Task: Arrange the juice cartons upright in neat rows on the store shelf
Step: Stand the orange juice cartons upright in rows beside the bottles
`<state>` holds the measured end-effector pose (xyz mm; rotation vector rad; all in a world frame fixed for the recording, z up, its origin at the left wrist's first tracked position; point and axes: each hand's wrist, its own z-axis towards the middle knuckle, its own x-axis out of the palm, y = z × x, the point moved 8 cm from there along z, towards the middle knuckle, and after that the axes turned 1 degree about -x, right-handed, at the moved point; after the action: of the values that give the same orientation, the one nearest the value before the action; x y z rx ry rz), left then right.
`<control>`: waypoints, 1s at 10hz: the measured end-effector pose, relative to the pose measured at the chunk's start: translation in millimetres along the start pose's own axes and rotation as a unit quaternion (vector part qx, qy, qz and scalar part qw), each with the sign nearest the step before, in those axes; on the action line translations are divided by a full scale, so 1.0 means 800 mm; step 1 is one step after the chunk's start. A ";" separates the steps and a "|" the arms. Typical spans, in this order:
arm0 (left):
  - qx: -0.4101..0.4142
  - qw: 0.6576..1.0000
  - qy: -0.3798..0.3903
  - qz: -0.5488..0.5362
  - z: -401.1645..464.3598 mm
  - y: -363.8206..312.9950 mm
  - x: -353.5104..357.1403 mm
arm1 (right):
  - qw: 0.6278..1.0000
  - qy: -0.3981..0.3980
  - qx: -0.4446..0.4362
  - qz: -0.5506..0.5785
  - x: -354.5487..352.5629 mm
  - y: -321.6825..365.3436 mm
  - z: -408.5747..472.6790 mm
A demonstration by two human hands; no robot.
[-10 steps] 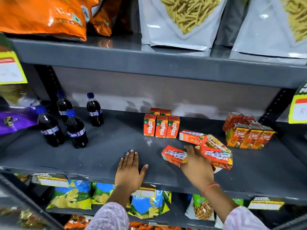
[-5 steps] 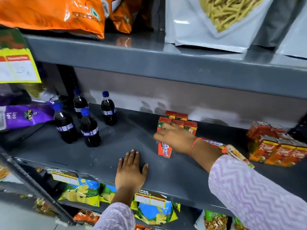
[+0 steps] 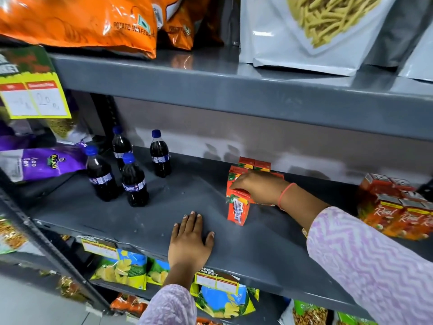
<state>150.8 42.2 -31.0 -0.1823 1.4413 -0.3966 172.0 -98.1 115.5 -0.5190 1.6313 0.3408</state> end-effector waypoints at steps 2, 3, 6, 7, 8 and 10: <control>0.002 1.000 0.004 0.008 0.000 0.000 0.000 | 0.989 0.080 0.127 0.013 -0.003 -0.023 0.008; 0.003 1.000 0.000 0.012 -0.001 0.000 -0.001 | 0.974 0.048 0.199 0.093 -0.001 -0.027 0.006; 0.001 1.000 0.010 0.006 0.000 0.000 0.000 | 0.939 -0.026 0.303 0.160 0.003 -0.017 0.007; 0.000 1.000 0.011 0.004 0.000 0.000 -0.001 | 0.932 -0.020 0.312 0.181 0.005 -0.014 0.005; -0.001 1.000 0.015 0.008 -0.001 0.001 -0.001 | 0.932 -0.022 0.318 0.175 0.004 -0.012 0.002; 0.003 1.000 0.025 0.004 -0.002 -0.002 -0.003 | 0.907 -0.122 0.376 0.145 0.005 -0.028 -0.045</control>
<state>148.7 41.9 -28.3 -0.1626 1.4897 -0.4023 152.9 -135.7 118.2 0.3454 1.4517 -0.0281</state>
